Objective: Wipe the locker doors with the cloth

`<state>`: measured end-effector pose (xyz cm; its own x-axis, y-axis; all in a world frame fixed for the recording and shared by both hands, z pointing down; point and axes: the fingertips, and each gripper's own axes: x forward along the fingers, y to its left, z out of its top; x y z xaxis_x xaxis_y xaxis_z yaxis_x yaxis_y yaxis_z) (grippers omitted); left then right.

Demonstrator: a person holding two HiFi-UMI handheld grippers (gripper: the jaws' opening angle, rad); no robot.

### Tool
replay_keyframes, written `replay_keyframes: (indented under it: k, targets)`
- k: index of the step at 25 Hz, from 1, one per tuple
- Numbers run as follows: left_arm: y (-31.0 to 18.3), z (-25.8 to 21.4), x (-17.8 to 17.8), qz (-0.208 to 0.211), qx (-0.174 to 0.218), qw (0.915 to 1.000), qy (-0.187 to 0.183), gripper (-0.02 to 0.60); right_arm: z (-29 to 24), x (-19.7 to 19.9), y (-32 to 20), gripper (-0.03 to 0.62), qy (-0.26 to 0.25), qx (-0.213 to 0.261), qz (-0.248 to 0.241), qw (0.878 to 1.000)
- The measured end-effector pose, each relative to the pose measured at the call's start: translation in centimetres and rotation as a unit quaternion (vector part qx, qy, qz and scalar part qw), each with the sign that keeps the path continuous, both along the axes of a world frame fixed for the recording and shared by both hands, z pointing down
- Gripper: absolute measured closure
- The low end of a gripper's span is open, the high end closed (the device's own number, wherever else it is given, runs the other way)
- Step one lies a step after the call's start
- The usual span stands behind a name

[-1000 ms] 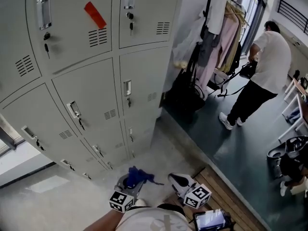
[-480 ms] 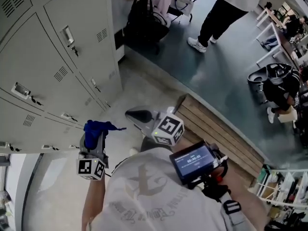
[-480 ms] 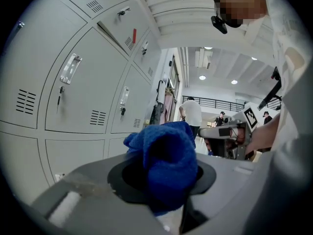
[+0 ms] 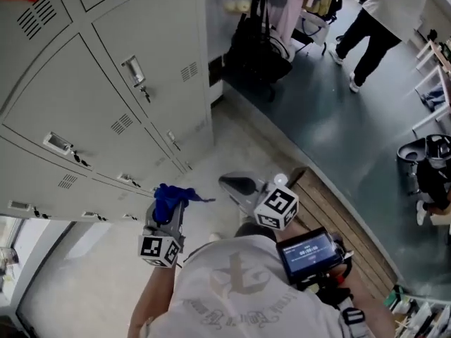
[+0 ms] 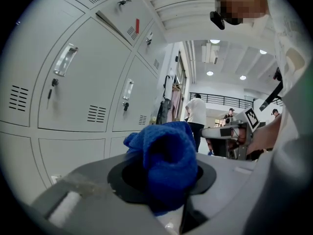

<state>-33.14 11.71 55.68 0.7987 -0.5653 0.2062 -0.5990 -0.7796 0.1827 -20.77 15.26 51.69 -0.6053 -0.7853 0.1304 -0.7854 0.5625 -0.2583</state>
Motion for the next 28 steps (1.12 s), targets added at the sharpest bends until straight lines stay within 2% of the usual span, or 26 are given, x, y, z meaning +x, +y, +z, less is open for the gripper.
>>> replay_keyframes:
  k: [6,13,20,26,28]
  targets:
    - [-2.9,-0.8,7.5,0.003,-0.002,1.0,-0.007,0.437,-0.1,6.6,-3.1,0.591,-0.008,-0.009,-0.002,1.0]
    - [-6.7,-1.5,12.6,-0.04,0.01,0.9988,-0.027,0.437,-1.1,12.3,-7.0,0.591,-0.026,0.001,-0.043,0.999]
    - [-9.4,-1.2,13.6,-0.129,-0.002,0.9909,-0.039,0.437,-0.5,15.8,-9.8,0.591,-0.043,-0.005,-0.09,0.995]
    - [-12.3,-1.2,12.7,-0.18,-0.015,0.983,-0.035,0.437,0.1,16.5,-12.5,0.591,-0.058,-0.012,-0.11,0.992]
    - [-13.3,-0.5,11.6,-0.207,-0.028,0.9773,-0.036,0.437,0.2,16.2,-13.1,0.591,-0.057,-0.017,-0.116,0.991]
